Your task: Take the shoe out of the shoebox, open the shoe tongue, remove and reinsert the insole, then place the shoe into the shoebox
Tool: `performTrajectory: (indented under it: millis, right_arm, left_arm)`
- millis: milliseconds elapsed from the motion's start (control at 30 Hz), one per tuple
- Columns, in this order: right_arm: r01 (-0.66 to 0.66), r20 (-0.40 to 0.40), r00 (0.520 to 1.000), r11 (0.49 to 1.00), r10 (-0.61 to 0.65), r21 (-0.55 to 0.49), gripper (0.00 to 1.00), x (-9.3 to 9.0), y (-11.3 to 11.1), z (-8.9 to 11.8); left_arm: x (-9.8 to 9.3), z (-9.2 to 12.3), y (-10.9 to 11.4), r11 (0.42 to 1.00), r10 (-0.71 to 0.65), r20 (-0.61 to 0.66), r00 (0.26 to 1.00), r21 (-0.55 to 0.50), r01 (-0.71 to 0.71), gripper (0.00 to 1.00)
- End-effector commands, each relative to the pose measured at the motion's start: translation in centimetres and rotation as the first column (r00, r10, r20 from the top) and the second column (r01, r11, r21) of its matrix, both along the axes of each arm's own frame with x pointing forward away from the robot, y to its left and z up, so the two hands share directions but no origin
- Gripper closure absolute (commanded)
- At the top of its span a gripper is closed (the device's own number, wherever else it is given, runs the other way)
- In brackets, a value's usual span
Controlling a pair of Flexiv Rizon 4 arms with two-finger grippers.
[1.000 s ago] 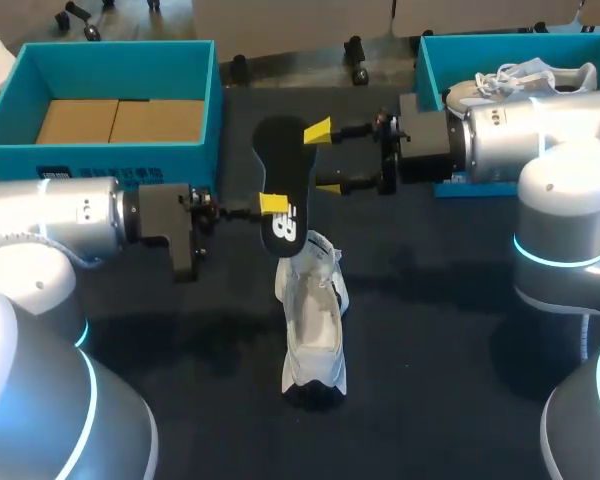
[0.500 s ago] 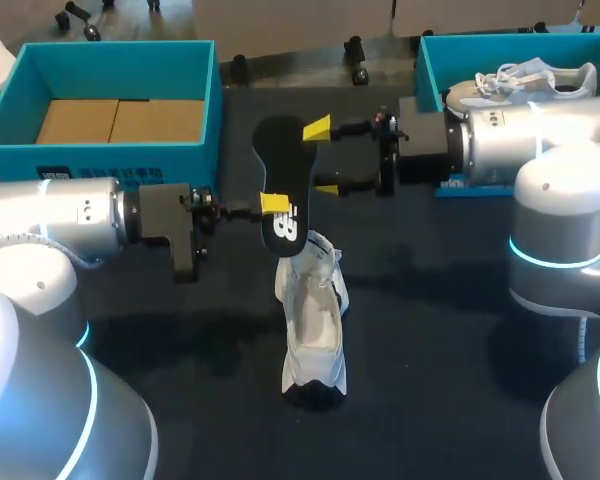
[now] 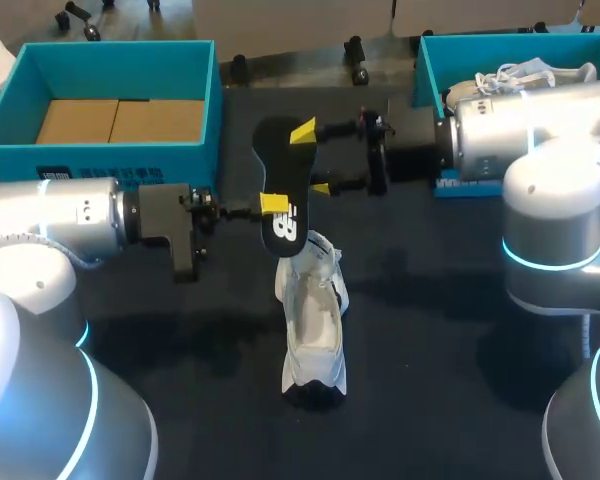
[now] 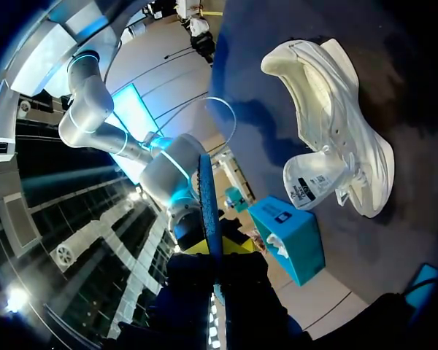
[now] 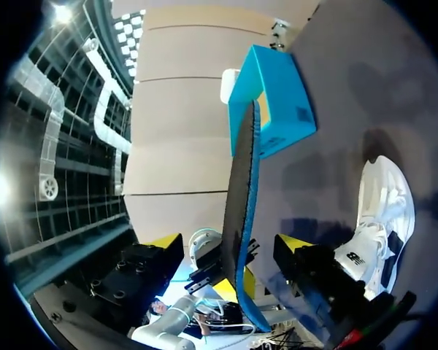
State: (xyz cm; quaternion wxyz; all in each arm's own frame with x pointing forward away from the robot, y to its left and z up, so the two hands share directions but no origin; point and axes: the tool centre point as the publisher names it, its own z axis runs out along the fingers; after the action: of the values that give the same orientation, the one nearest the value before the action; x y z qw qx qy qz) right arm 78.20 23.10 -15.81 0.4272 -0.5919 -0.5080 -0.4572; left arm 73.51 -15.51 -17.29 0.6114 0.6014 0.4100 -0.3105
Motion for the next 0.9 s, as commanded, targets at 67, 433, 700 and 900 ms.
performTrajectory:
  millis: [67,433,700,900]
  right_arm:
    - [0.010,-0.016,1.000,1.000,-0.010,-0.008,0.44,-0.36,0.48,-0.57]
    - [0.011,-0.019,1.000,1.000,-0.011,0.003,0.58,-0.89,1.12,-0.66]
    - [0.023,-0.016,1.000,1.000,-0.022,0.012,0.70,-0.83,1.17,-0.58]
    - [0.024,-0.016,1.000,0.999,-0.024,0.025,0.87,-0.75,1.20,-0.62]
  left_arm:
    - [0.05,-0.07,-0.17,1.000,0.002,0.002,1.000,-0.001,-0.002,1.00]
    - [0.05,-0.07,-0.17,1.000,0.002,0.002,1.000,-0.001,-0.002,1.00]
    - [0.05,-0.07,-0.17,1.000,0.002,0.002,1.000,-0.001,-0.002,1.00]
    - [0.05,-0.07,-0.17,1.000,0.002,0.002,1.000,-0.001,-0.002,1.00]
